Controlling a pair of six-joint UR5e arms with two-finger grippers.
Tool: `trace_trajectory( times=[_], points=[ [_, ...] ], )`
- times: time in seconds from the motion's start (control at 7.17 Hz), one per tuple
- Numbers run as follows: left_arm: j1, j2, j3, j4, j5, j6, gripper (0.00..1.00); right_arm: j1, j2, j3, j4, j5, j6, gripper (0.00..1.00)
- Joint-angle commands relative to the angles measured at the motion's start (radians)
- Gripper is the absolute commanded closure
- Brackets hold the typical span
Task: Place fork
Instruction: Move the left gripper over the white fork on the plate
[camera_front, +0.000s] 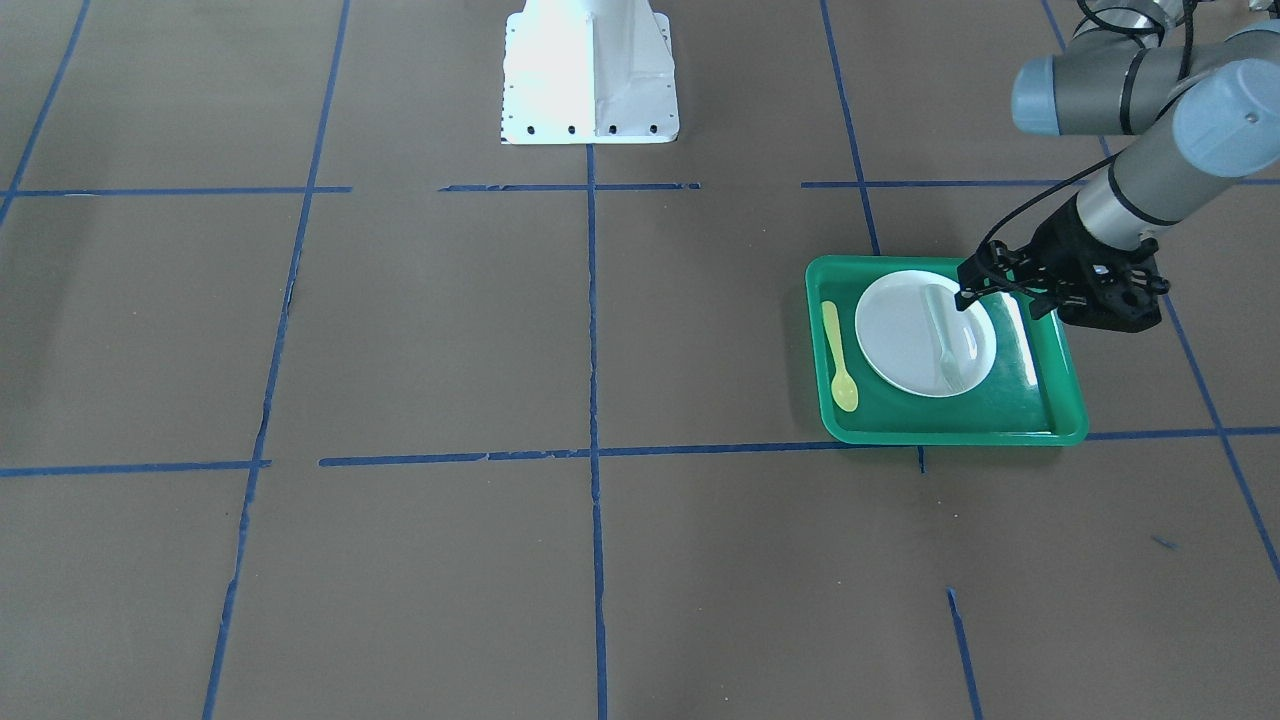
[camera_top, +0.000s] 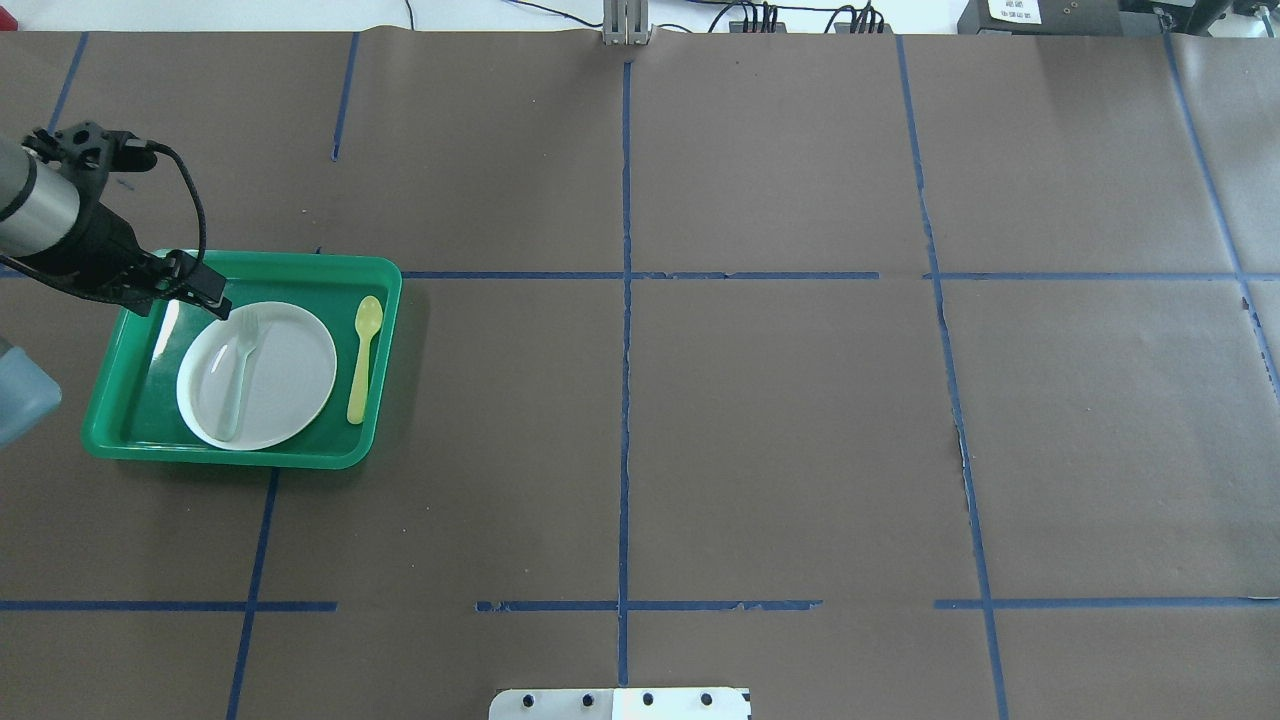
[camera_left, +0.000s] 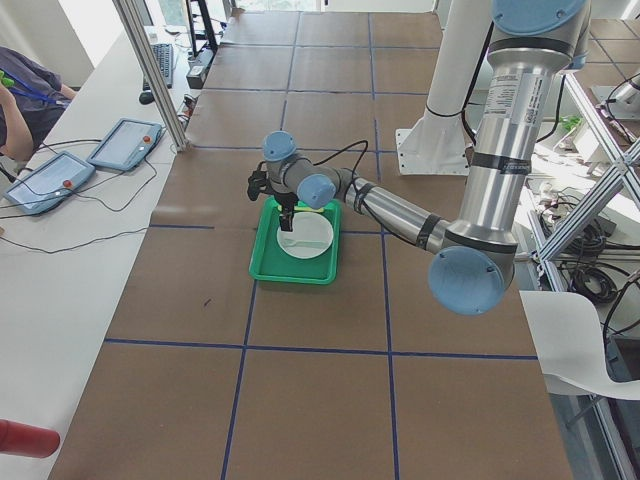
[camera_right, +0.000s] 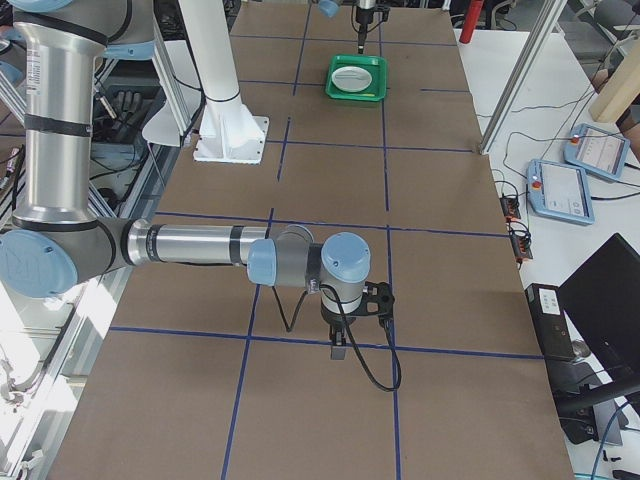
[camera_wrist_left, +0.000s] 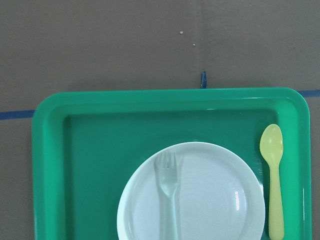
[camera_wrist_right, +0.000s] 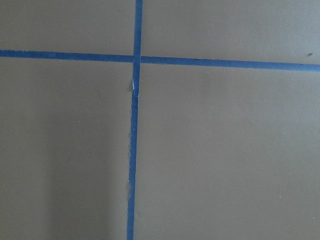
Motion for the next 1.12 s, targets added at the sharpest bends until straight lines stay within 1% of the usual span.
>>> trace_trajectory(
  times=[0.0,0.14,0.28,0.42,0.7,0.98],
  points=[
    [0.061,-0.002,0.043,-0.07,0.07,-0.041,0.0,0.0,0.0,0.0,0.0,0.0,0.0,0.0],
    [0.061,-0.004,0.043,-0.069,0.105,-0.046,0.0,0.0,0.0,0.0,0.0,0.0,0.001,0.0],
    [0.067,-0.004,0.046,-0.069,0.179,-0.057,0.0,0.0,0.0,0.0,0.0,0.0,0.0,0.0],
    [0.09,-0.008,0.093,-0.083,0.21,-0.082,0.0,0.0,0.0,0.0,0.0,0.0,0.0,0.0],
    [0.133,-0.011,0.144,-0.213,0.213,-0.238,0.0,0.0,0.0,0.0,0.0,0.0,0.001,0.0],
    [0.139,-0.011,0.154,-0.226,0.215,-0.242,0.0,0.0,0.0,0.0,0.0,0.0,0.0,0.0]
  ],
)
